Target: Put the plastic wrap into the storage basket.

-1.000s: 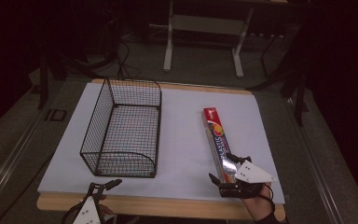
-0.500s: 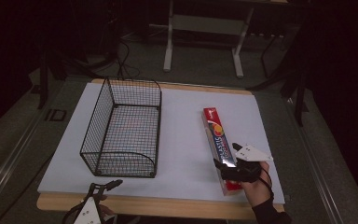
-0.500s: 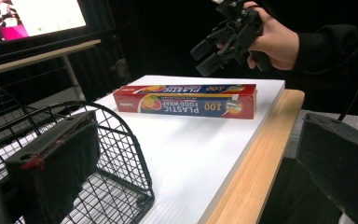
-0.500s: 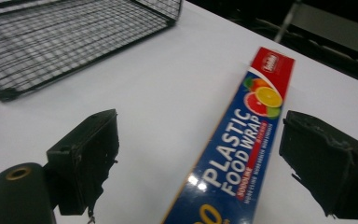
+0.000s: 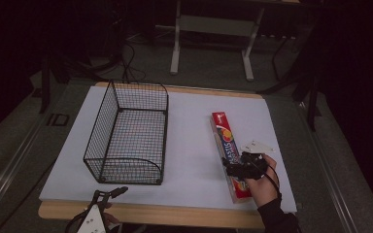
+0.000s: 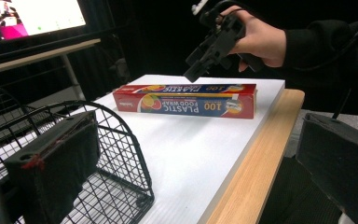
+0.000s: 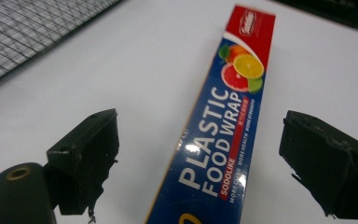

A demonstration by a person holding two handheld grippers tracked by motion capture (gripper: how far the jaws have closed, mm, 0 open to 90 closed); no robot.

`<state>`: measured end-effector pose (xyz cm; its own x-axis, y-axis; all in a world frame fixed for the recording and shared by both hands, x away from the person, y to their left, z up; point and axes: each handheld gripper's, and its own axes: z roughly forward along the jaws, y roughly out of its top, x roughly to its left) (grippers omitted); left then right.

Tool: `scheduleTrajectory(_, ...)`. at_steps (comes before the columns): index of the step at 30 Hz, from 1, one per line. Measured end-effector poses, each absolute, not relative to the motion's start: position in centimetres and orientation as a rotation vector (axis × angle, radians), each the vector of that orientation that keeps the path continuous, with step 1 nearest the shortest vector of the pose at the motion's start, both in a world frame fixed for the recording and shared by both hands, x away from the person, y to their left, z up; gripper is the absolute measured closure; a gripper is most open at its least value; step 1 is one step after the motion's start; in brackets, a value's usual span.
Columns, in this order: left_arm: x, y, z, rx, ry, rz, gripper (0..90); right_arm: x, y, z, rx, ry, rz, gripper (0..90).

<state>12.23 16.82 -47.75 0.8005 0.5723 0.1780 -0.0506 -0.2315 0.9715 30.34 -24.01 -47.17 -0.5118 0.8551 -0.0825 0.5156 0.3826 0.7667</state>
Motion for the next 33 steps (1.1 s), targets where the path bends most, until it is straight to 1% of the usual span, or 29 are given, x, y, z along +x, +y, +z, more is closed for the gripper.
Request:
scheduleTrajectory(7,12.2,16.8,-47.8,1.72,0.409,0.606,0.2,31.9,-23.0,-47.2,1.27,2.156,0.873,9.9)
scheduleTrajectory(20,12.2,16.8,-47.8,1.722,0.407,0.605,0.2,35.2,-22.5,-47.2,1.504,2.208,0.754,10.6)
scheduleTrajectory(22,12.2,16.8,-47.8,1.723,0.406,0.605,0.2,35.5,-22.5,-47.3,1.541,2.215,0.74,14.7)
scheduleTrajectory(29,12.2,16.7,-47.8,1.723,0.405,0.602,0.2,36.6,-22.3,-47.3,1.602,2.236,0.701,14.5)
scheduleTrajectory(33,12.2,16.7,-47.8,1.726,0.403,0.604,0.2,37.1,-22.0,-47.5,1.625,2.247,0.667,16.3)
